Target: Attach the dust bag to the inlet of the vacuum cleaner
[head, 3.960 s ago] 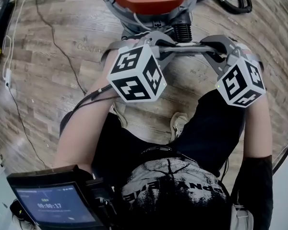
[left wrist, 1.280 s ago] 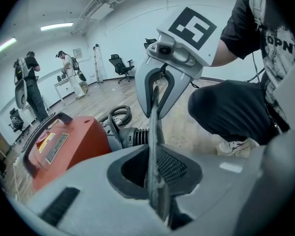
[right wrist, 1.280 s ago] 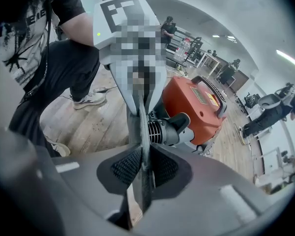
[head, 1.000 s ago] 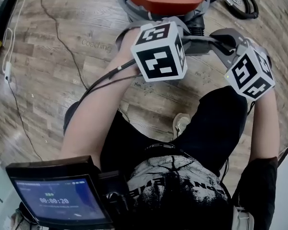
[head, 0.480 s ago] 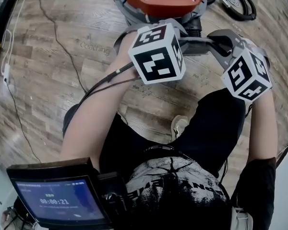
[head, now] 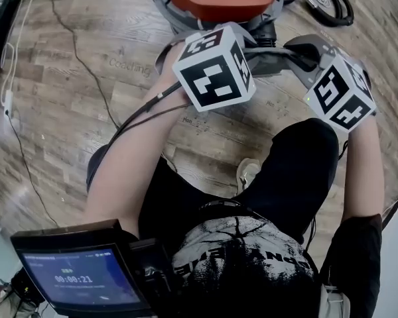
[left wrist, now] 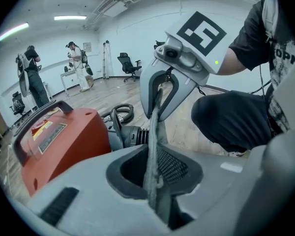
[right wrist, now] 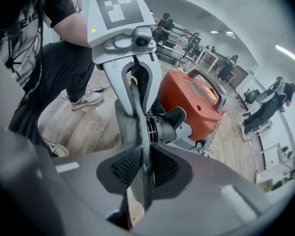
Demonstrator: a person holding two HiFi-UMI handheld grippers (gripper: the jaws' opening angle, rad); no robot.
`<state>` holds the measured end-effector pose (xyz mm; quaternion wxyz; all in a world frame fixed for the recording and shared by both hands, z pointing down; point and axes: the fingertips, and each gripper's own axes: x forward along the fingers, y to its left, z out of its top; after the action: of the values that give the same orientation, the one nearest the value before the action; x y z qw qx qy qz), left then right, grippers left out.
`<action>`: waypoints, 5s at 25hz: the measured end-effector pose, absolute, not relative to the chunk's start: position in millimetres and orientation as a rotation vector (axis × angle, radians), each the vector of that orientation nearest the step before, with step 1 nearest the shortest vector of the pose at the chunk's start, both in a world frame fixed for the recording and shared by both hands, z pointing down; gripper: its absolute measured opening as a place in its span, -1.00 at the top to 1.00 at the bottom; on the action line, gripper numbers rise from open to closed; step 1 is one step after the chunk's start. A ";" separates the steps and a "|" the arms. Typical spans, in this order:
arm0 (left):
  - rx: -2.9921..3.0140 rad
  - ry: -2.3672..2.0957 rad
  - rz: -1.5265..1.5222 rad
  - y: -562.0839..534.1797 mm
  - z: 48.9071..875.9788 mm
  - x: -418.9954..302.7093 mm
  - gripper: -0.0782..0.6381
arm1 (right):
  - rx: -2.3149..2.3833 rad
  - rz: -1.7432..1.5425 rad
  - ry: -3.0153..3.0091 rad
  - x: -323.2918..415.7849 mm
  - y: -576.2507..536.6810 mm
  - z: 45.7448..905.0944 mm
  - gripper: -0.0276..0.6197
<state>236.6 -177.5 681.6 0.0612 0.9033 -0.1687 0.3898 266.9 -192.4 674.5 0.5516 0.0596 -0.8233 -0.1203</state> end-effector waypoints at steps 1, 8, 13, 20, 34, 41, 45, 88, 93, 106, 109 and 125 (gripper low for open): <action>2.727 -0.505 1.170 -177.2 683.4 237.9 0.62 | 0.145 -0.282 -1.948 267.4 -192.1 674.6 0.74; 2.729 -0.491 1.170 -177.9 688.2 242.1 0.61 | 0.159 -0.255 -1.956 269.5 -193.6 676.7 0.74; 2.750 -0.510 1.208 -180.8 688.4 241.2 0.61 | 0.140 -0.341 -1.912 269.4 -193.3 675.5 0.75; 2.780 -0.518 1.258 -178.7 683.5 240.7 0.63 | 0.115 -0.380 -1.897 270.6 -189.6 673.6 0.77; 2.739 -0.541 1.203 -183.2 692.0 247.2 0.58 | 0.141 -0.294 -1.893 274.0 -198.3 686.6 0.70; 2.751 -0.572 1.209 -179.5 703.1 243.6 0.11 | 0.208 -0.232 -1.980 279.7 -205.6 686.2 0.26; 2.757 -0.588 1.189 -180.8 702.4 242.2 0.05 | 0.219 -0.233 -2.002 278.5 -206.1 688.1 0.14; 2.931 -0.828 0.433 -180.2 595.4 134.7 0.77 | 0.615 -0.235 -2.657 183.2 -201.6 565.9 0.90; 2.897 -0.772 0.456 -159.8 532.4 119.9 0.77 | 0.631 -0.117 -2.640 184.0 -186.9 491.5 0.90; 2.767 -0.848 0.377 -106.4 277.3 91.2 0.77 | 0.590 0.038 -2.727 166.3 -148.8 228.7 0.90; 2.782 -0.872 0.353 -108.6 220.6 84.6 0.77 | 0.612 0.040 -2.756 166.3 -144.4 177.9 0.90; 2.938 -0.856 0.138 -94.5 53.3 35.1 0.77 | 0.734 -0.151 -2.943 99.2 -107.2 10.1 0.90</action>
<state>35.1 -94.5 53.3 0.0391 0.9583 -0.2793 0.0449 99.2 -107.2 10.1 0.0521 0.2414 -0.9677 -0.0495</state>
